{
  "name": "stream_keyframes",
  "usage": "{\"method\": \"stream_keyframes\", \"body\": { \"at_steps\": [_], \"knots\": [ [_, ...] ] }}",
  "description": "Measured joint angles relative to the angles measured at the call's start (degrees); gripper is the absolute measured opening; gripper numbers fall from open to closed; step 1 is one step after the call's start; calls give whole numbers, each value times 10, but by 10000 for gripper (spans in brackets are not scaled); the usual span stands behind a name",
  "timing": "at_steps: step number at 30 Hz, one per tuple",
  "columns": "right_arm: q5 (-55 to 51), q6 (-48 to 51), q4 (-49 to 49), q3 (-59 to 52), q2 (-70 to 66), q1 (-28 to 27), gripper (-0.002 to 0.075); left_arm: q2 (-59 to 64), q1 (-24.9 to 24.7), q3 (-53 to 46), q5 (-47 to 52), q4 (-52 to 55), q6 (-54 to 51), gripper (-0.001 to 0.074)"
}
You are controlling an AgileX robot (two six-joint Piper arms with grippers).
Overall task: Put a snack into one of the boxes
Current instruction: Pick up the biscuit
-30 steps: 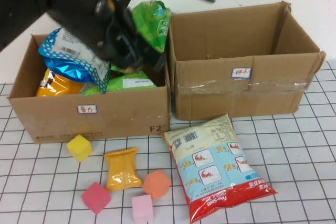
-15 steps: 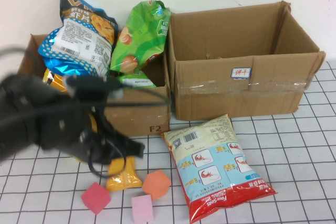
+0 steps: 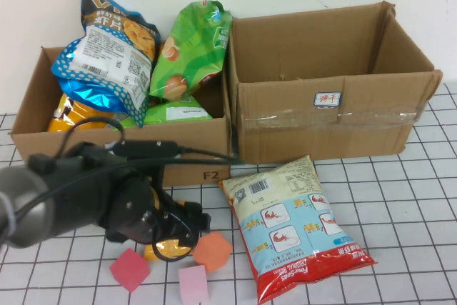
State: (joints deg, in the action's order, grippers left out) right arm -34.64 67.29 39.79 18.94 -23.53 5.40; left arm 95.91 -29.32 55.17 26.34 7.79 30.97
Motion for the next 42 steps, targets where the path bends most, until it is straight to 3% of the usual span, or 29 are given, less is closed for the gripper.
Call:
{"method": "stream_keyframes", "body": {
  "at_steps": [8,16,18,23,29,35,38,42],
  "knots": [
    [1,0,0,0,0,0,-1,44,0,0,-13,110,140,642],
    [2,1,0,0,0,0,-1,72,0,0,-40,129,169,636],
    [3,1,0,0,0,0,-1,74,0,0,-41,129,172,596],
    [4,1,0,0,0,0,-1,74,0,0,-41,129,173,396],
    [4,1,0,0,0,0,-1,69,0,0,-30,115,172,401],
    [4,1,0,0,0,0,-1,1,0,0,1,55,104,400],
    [4,1,0,0,0,0,-1,-46,0,0,25,-52,0,400],
    [6,1,0,0,0,0,-1,-101,-16,0,33,-244,-213,400]
  ]
}}
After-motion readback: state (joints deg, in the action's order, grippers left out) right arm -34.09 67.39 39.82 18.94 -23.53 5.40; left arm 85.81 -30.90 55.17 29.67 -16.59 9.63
